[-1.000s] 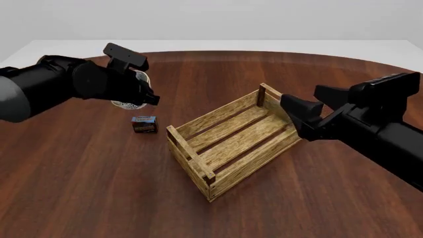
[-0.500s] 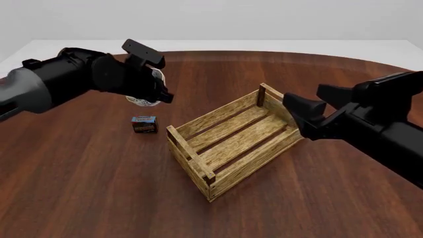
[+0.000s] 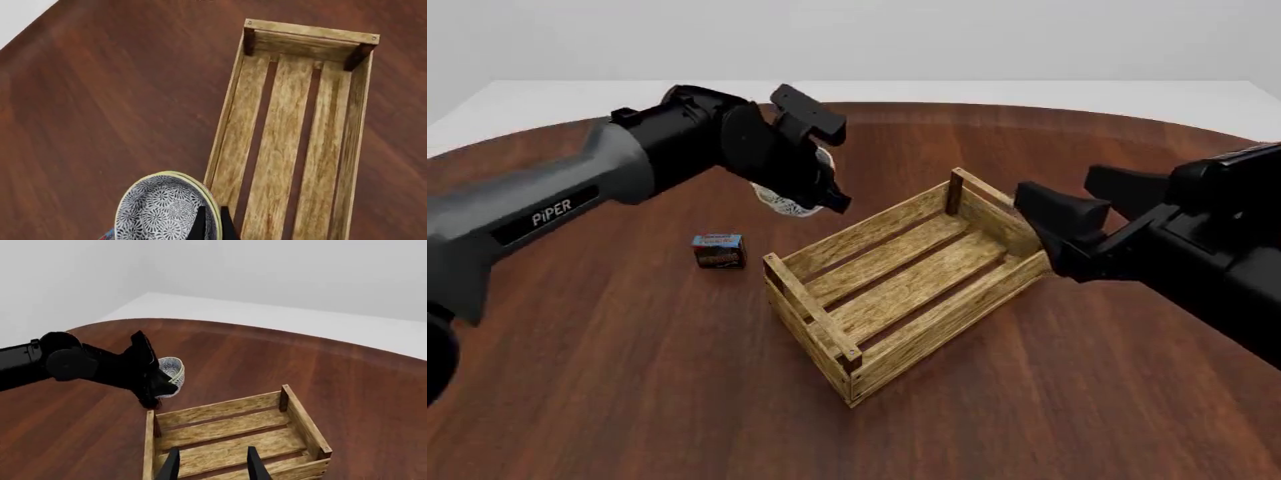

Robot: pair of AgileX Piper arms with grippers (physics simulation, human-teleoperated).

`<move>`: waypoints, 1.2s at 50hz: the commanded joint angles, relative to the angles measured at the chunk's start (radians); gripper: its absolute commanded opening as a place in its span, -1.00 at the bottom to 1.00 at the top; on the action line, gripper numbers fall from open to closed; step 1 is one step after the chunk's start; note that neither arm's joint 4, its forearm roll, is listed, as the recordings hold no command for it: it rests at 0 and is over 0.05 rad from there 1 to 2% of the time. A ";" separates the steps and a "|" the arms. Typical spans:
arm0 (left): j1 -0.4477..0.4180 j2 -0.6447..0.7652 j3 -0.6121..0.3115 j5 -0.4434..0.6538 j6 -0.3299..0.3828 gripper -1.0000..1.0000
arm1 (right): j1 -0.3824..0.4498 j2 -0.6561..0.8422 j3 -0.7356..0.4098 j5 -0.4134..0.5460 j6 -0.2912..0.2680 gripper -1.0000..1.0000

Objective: Stack the right bowl on the left bowl and place them in the tray.

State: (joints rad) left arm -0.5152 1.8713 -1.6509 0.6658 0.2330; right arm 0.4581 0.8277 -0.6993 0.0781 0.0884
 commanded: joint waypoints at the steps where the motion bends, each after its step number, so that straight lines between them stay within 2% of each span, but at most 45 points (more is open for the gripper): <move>1: -0.040 0.078 -0.071 0.032 -0.052 -1.00 | 0.006 -0.015 -0.017 0.031 -0.002 1.00; 5: -0.053 0.123 -0.149 0.078 -0.053 -1.00 | 0.003 -0.023 -0.029 0.050 -0.001 1.00; 21: -0.104 0.265 -0.321 0.157 -0.067 -1.00 | 0.000 -0.031 -0.042 0.067 0.000 1.00; 32: -0.140 0.319 -0.370 0.179 -0.072 -1.00 | 0.000 -0.036 -0.041 0.068 0.000 1.00; 41: -0.155 0.362 -0.384 0.181 -0.089 -1.00 | -0.003 -0.033 -0.008 0.027 0.002 1.00; 60: -0.150 0.475 -0.474 0.218 -0.092 -1.00 | -0.006 -0.034 0.013 0.005 0.001 1.00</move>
State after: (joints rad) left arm -0.6843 2.3310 -2.1505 0.8929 0.2000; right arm 0.4401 0.7747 -0.6990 0.1043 0.0933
